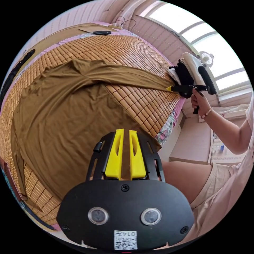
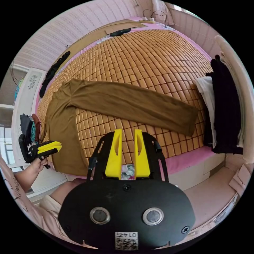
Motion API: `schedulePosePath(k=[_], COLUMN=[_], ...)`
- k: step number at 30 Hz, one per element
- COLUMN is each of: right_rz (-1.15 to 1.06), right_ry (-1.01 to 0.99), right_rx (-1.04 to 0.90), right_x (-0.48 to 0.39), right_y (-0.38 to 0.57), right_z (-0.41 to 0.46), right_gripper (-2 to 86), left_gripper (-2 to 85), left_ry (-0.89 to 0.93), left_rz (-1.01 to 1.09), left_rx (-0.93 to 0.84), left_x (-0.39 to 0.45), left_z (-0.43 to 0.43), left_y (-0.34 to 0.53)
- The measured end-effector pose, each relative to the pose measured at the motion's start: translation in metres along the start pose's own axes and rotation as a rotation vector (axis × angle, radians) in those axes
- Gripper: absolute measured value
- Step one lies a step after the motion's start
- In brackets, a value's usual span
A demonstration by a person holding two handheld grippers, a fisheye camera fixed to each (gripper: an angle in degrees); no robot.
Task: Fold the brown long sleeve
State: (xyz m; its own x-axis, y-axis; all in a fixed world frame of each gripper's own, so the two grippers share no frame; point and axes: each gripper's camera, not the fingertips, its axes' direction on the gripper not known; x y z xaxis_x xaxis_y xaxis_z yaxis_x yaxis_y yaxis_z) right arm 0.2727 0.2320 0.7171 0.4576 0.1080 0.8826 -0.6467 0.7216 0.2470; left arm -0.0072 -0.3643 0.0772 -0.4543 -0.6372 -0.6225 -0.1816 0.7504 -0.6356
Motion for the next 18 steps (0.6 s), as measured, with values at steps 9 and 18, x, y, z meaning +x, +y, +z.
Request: schedulePosePath(k=[9, 18], right_rz=[-0.505, -0.597], right_ry=[-0.073, 0.03], right_rx=[0.094, -0.005], right_x=[-0.233, -0.398], right_y=[-0.191, -0.284], right_z=[0.057, 0.143], right_gripper=[9.9, 5.4], left_gripper=[4.8, 5.7], left_ry=[-0.363, -0.446], left_rz=[-0.251, -0.409], left_rx=[0.249, 0.258], left_x=[-0.141, -0.296], left_z=[-0.113, -0.156], left_y=[0.1, 0.109])
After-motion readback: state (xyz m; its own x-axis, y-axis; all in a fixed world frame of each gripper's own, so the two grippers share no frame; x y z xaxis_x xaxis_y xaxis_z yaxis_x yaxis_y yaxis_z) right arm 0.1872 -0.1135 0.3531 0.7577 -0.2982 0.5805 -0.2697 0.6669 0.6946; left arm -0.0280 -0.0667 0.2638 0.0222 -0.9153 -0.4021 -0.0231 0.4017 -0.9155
